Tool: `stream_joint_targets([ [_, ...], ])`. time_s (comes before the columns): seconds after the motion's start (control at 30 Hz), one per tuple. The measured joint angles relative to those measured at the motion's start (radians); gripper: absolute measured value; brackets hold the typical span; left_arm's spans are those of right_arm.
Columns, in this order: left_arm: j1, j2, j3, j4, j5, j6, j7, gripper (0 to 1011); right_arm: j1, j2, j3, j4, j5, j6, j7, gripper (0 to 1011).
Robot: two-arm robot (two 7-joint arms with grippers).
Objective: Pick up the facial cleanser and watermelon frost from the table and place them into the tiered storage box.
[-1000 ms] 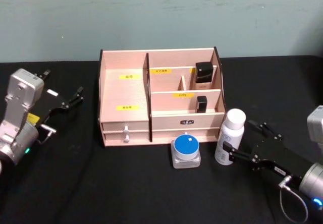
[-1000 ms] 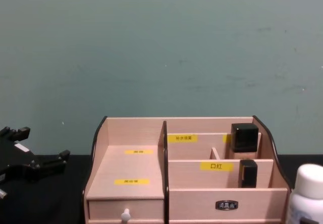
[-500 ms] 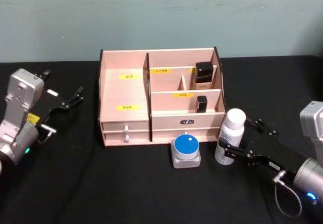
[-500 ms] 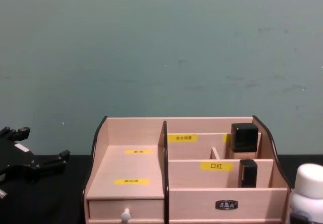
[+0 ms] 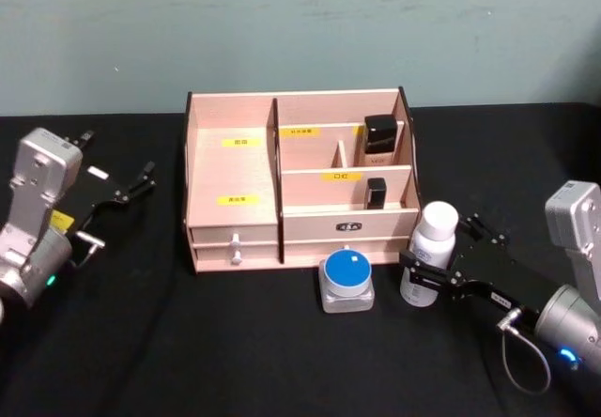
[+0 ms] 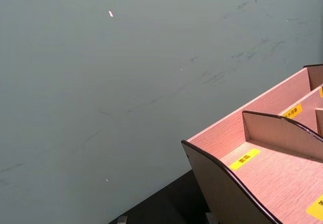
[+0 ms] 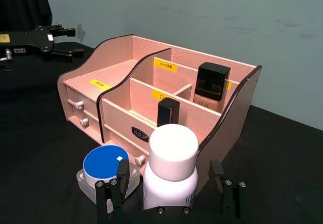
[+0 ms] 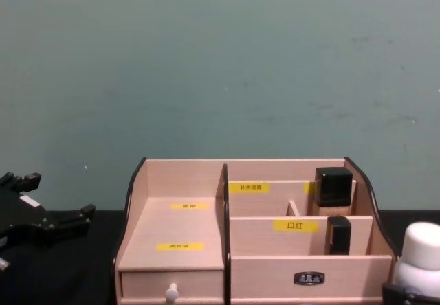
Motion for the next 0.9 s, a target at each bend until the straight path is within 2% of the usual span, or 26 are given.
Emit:
stream_joint_targets([
  [0.4, 0.000, 0.000, 0.000, 0.000, 0.000, 0.000, 0.000, 1001, 0.024, -0.019, -0.014, 0.026, -0.027, -0.004, -0.010, 1002],
  [0.9, 0.000, 0.000, 0.000, 0.000, 0.000, 0.000, 0.000, 1001, 0.022, -0.017, -0.013, 0.024, -0.025, -0.004, -0.010, 1000],
])
